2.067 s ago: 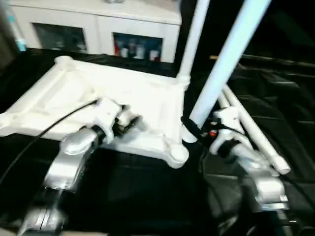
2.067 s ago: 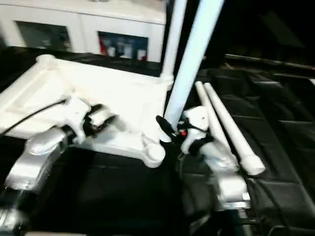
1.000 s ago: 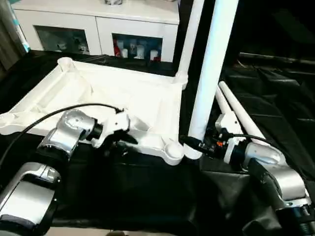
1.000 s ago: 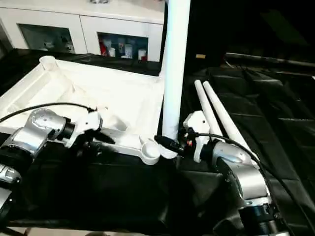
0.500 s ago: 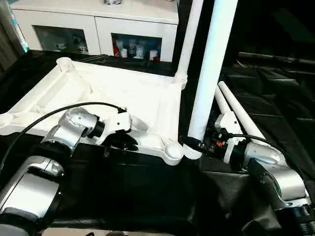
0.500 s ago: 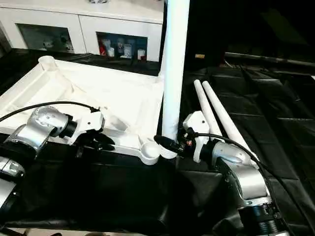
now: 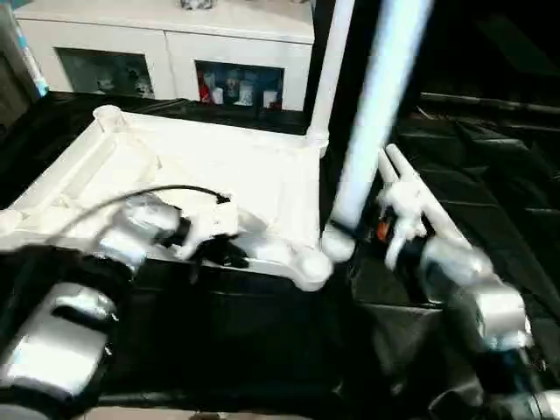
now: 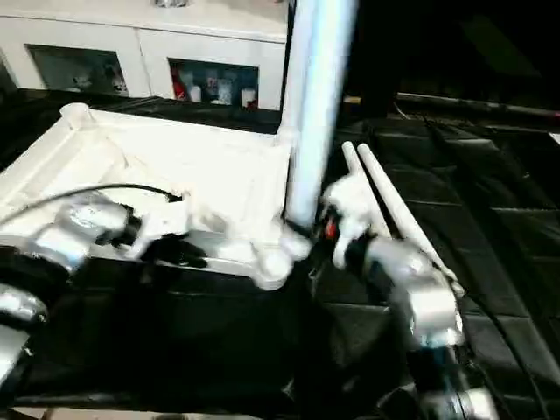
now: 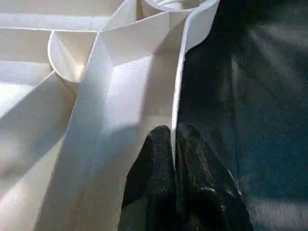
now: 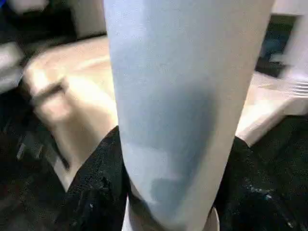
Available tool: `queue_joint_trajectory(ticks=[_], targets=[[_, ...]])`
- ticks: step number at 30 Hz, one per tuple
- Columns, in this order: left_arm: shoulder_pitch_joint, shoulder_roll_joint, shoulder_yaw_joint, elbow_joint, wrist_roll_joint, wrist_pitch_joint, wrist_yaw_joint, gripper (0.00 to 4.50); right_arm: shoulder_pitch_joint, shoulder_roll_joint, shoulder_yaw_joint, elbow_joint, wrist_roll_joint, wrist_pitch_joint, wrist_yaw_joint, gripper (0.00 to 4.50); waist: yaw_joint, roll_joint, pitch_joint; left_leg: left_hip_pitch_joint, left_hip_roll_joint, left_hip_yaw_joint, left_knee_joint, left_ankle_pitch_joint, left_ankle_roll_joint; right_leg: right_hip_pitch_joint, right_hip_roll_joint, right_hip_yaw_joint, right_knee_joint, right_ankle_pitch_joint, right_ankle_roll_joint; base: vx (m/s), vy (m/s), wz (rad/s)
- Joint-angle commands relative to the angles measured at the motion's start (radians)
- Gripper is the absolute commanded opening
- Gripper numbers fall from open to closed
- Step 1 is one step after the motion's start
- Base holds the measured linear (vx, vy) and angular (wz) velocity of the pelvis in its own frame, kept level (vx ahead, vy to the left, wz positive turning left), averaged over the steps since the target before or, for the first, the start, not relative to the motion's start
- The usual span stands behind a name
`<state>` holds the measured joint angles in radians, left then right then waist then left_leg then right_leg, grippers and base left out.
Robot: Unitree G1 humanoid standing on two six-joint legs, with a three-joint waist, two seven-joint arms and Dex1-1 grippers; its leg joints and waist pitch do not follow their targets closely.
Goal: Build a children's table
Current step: Rotate table base
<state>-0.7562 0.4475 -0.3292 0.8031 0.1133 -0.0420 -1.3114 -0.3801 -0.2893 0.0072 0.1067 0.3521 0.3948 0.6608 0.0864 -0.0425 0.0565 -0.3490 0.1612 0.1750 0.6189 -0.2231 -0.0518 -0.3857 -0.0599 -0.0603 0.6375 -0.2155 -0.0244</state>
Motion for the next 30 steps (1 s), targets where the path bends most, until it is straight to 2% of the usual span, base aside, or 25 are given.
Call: queue_joint_trajectory(ticks=[1,2,3,4,6,7,9,10,11,13,14,16,17,18,19,20,23,26,30], targets=[[0.037,-0.023,0.022,-0.030,-0.023,0.130,0.072,0.00,-0.022,-0.001,-0.036,0.018,0.036,0.037,-0.018,1.91,0.002,0.001,-0.058,0.005,0.083,-0.028,-0.088,-0.098,-0.002,0.052,-0.116,0.065,-0.069,-0.093,-0.269,0.000,0.000,0.00],[0.040,-0.035,0.031,-0.054,-0.036,0.158,0.082,0.00,-0.028,-0.002,-0.034,0.027,0.034,0.036,-0.014,1.91,0.004,0.004,-0.058,0.006,0.081,-0.027,-0.086,-0.093,0.002,0.049,-0.114,0.064,-0.072,-0.096,-0.266,0.000,0.000,0.00],[0.050,-0.066,0.054,-0.117,-0.064,0.235,0.116,0.00,-0.044,-0.002,-0.027,0.057,0.028,0.030,-0.001,1.91,0.001,-0.002,-0.060,0.006,0.083,-0.025,-0.084,-0.089,0.002,0.052,-0.117,0.065,-0.067,-0.085,-0.271,0.000,0.000,0.00],[0.055,-0.079,0.063,-0.148,-0.073,0.271,0.132,0.00,-0.052,-0.001,-0.022,0.075,0.024,0.026,0.007,1.91,0.001,-0.001,-0.061,0.003,0.080,-0.025,-0.081,-0.071,0.013,0.052,-0.116,0.064,-0.069,-0.071,-0.277,0.000,0.000,0.00],[0.075,-0.087,0.058,-0.205,-0.057,0.318,0.159,0.00,-0.066,0.002,-0.007,0.106,0.010,0.022,0.020,1.91,0.003,0.000,-0.063,0.000,0.079,-0.024,-0.079,-0.036,0.029,0.053,-0.113,0.063,-0.067,-0.032,-0.281,0.000,0.000,0.00],[0.088,-0.081,0.046,-0.222,-0.032,0.303,0.170,0.00,-0.074,0.002,0.005,0.118,0.008,0.024,0.041,1.91,0.002,-0.007,-0.061,-0.003,0.076,-0.022,-0.079,-0.028,0.038,0.053,-0.110,0.063,-0.069,-0.025,-0.278,0.000,0.000,0.00],[0.098,-0.076,0.038,-0.230,-0.015,0.279,0.177,0.00,-0.082,0.000,0.020,0.129,0.008,0.030,0.068,1.91,0.003,-0.005,-0.061,-0.002,0.076,-0.023,-0.079,-0.034,0.052,0.053,-0.110,0.061,-0.073,-0.043,-0.262,0.000,0.000,0.00],[0.101,-0.073,0.037,-0.230,-0.011,0.260,0.181,0.00,-0.086,-0.005,0.030,0.135,0.011,0.035,0.090,1.91,0.003,-0.003,-0.060,-0.001,0.076,-0.022,-0.079,-0.039,0.052,0.051,-0.108,0.061,-0.074,-0.052,-0.258,0.000,0.000,0.00],[0.108,-0.067,0.034,-0.243,-0.013,0.245,0.175,0.00,-0.089,-0.011,0.040,0.144,0.011,0.033,0.109,1.91,0.004,-0.009,-0.059,0.000,0.076,-0.022,-0.081,-0.054,0.051,0.052,-0.107,0.060,-0.077,-0.075,-0.246,0.000,0.000,0.00],[0.115,-0.053,0.026,-0.259,-0.007,0.233,0.169,0.00,-0.099,-0.017,0.048,0.174,0.006,0.024,0.128,1.91,0.002,-0.006,-0.059,-0.001,0.078,-0.024,-0.083,-0.060,0.045,0.051,-0.109,0.059,-0.077,-0.097,-0.240,0.000,0.000,0.00],[0.119,-0.047,0.029,-0.272,-0.018,0.221,0.160,0.00,-0.117,-0.022,0.051,0.226,-0.008,-0.003,0.144,1.91,0.001,-0.009,-0.059,0.000,0.078,-0.024,-0.084,-0.063,0.042,0.050,-0.109,0.059,-0.079,-0.105,-0.239,0.000,0.000,0.00],[0.120,-0.048,0.038,-0.281,-0.035,0.220,0.152,0.00,-0.128,-0.024,0.050,0.259,-0.016,-0.023,0.152,1.91,0.001,-0.005,-0.059,0.003,0.078,-0.022,-0.083,-0.066,0.032,0.046,-0.108,0.059,-0.079,-0.110,-0.244,0.000,0.000,0.00],[0.120,-0.050,0.045,-0.289,-0.047,0.237,0.147,0.00,-0.137,-0.024,0.046,0.284,-0.020,-0.038,0.153,1.91,0.002,-0.006,-0.059,0.002,0.079,-0.022,-0.084,-0.055,0.031,0.048,-0.107,0.058,-0.074,-0.085,-0.250,0.000,0.000,0.00],[0.121,-0.050,0.046,-0.292,-0.055,0.238,0.136,0.00,-0.144,-0.022,0.039,0.305,-0.022,-0.049,0.152,1.91,0.001,-0.013,-0.060,0.002,0.079,-0.021,-0.084,-0.050,0.032,0.048,-0.106,0.058,-0.073,-0.079,-0.251,0.000,0.000,0.00],[0.121,-0.050,0.046,-0.292,-0.055,0.238,0.136,0.00,-0.144,-0.022,0.039,0.305,-0.022,-0.049,0.152,1.91,0.001,-0.011,-0.059,0.001,0.079,-0.022,-0.084,-0.047,0.033,0.048,-0.107,0.058,-0.072,-0.074,-0.253,0.000,0.000,0.00],[0.122,-0.050,0.046,-0.292,-0.059,0.233,0.129,0.00,-0.147,-0.021,0.035,0.314,-0.022,-0.053,0.152,1.91,0.002,-0.009,-0.061,0.001,0.078,-0.021,-0.083,-0.029,0.039,0.050,-0.107,0.058,-0.069,-0.042,-0.256,0.000,0.000,0.00],[0.122,-0.046,0.047,-0.293,-0.071,0.246,0.113,0.00,-0.158,-0.018,0.040,0.350,-0.023,-0.058,0.177,1.91,0.002,-0.014,-0.065,0.000,0.076,-0.020,-0.081,0.013,0.062,0.053,-0.106,0.056,-0.062,0.021,-0.269,0.000,0.000,0.00],[0.120,-0.043,0.044,-0.291,-0.071,0.243,0.113,0.00,-0.162,-0.018,0.048,0.367,-0.026,-0.060,0.195,1.91,0.003,-0.014,-0.065,-0.002,0.075,-0.019,-0.078,0.028,0.081,0.054,-0.107,0.056,-0.060,0.050,-0.276,0.000,0.000,0.00],[0.111,-0.041,0.043,-0.282,-0.070,0.241,0.111,0.00,-0.164,-0.023,0.070,0.407,-0.043,-0.071,0.226,1.91,0.003,-0.014,-0.064,-0.001,0.077,-0.019,-0.078,0.019,0.082,0.053,-0.107,0.055,-0.063,0.023,-0.277,0.000,0.000,0.00]])
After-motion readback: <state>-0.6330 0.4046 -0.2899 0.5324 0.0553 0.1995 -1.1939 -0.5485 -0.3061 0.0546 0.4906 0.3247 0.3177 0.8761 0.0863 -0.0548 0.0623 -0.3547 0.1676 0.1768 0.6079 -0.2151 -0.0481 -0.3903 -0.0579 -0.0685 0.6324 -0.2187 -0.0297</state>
